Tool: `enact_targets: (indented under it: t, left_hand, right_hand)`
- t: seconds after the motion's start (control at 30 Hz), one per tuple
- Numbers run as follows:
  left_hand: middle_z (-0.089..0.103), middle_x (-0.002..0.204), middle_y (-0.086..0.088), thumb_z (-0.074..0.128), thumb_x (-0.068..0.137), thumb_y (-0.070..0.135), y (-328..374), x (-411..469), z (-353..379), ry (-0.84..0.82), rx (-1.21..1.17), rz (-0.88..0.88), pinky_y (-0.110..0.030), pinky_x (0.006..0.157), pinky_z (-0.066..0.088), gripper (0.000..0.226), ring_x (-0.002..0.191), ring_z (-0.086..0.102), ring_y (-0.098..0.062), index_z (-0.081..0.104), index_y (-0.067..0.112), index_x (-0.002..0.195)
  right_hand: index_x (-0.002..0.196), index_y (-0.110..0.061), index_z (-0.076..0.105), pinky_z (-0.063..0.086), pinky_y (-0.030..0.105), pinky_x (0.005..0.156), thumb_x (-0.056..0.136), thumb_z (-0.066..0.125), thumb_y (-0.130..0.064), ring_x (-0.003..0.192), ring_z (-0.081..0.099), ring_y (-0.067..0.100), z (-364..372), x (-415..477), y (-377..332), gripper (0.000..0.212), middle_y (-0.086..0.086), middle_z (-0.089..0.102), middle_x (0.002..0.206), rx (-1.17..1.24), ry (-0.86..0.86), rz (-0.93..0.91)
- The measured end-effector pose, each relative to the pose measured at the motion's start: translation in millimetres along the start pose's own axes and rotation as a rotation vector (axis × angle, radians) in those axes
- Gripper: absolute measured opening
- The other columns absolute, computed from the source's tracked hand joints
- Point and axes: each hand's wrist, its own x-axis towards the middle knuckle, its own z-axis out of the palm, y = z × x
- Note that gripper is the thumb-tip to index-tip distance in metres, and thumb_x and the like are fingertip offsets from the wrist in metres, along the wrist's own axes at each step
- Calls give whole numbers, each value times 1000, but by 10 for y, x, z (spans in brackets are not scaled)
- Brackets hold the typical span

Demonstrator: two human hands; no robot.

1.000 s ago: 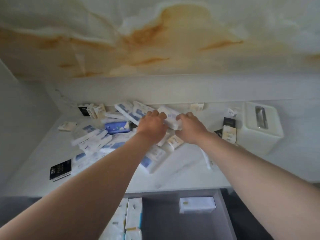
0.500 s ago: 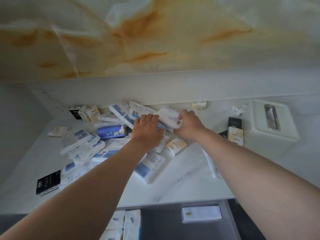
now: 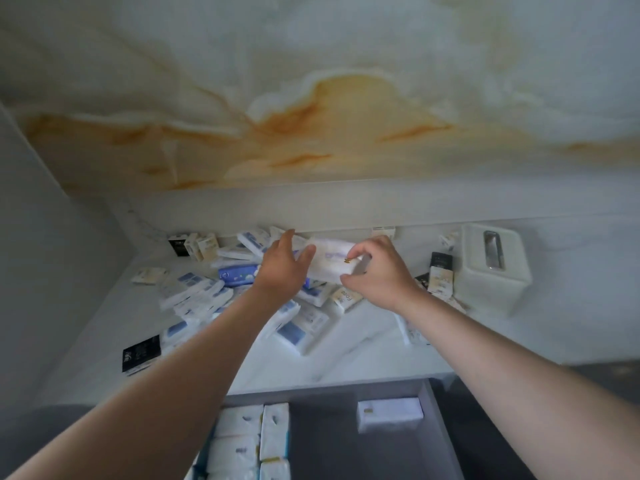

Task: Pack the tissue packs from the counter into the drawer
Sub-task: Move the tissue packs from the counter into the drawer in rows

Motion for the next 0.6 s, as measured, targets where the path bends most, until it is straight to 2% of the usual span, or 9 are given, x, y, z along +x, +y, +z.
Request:
enact_targets:
  t: [0.13,0.23,0.3,0.4,0.47,0.53,0.6]
  left_hand:
    - [39,152,-12,50,95,43,-22,-332,-138,-125,-56,-117,-43,108,39,67,133,43,-33,22,25,153]
    - [40,149,-8,58,92,27,-86,-692,-210,-190,-158,-174,-33,102,37,65,131,44,-27,30,25,151]
    - [44,144,-6,64,89,22,-212,-919,-252,-209,-283,-202,-32,97,42,66,124,48,-24,36,24,148]
    - [58,124,-6,68,87,15,-363,-1227,-306,-234,-408,-200,-27,72,50,49,98,59,-19,53,25,133]
    - [62,111,-2,68,87,12,-436,-1399,-281,-255,-382,-146,-26,68,52,36,89,61,-18,62,27,119]
    - [63,107,3,70,86,14,-484,-1557,-225,-298,-330,-105,-31,71,56,30,91,63,-20,63,31,110]
    - [63,106,6,71,84,18,-532,-1697,-138,-358,-279,-77,-29,66,56,29,89,64,-17,63,35,105]
  right_hand:
    - [96,-27,64,52,32,88,67,85,-23,98,54,6,19,-469,-219,36,-10,44,111,20,-108,-135]
    - [98,-26,63,51,35,90,67,85,-20,100,54,9,22,-796,-258,38,-11,42,114,-7,-169,-196]
    - [105,-26,60,49,31,94,67,86,-21,105,50,7,28,-978,-272,47,-11,38,118,-67,-242,-218]
    - [130,-36,41,42,26,99,59,90,-38,117,43,8,33,-1216,-344,87,-12,30,132,-138,-423,-101]
    - [143,-42,25,41,31,102,59,88,-46,124,42,11,56,-1346,-379,105,-11,32,140,-153,-526,-1]
    - [150,-39,19,42,34,102,68,82,-49,126,45,15,100,-1446,-347,103,-5,40,139,-216,-619,57]
    - [148,-35,29,48,37,95,73,74,-50,116,53,20,145,-1526,-286,89,-4,51,129,-325,-685,91]
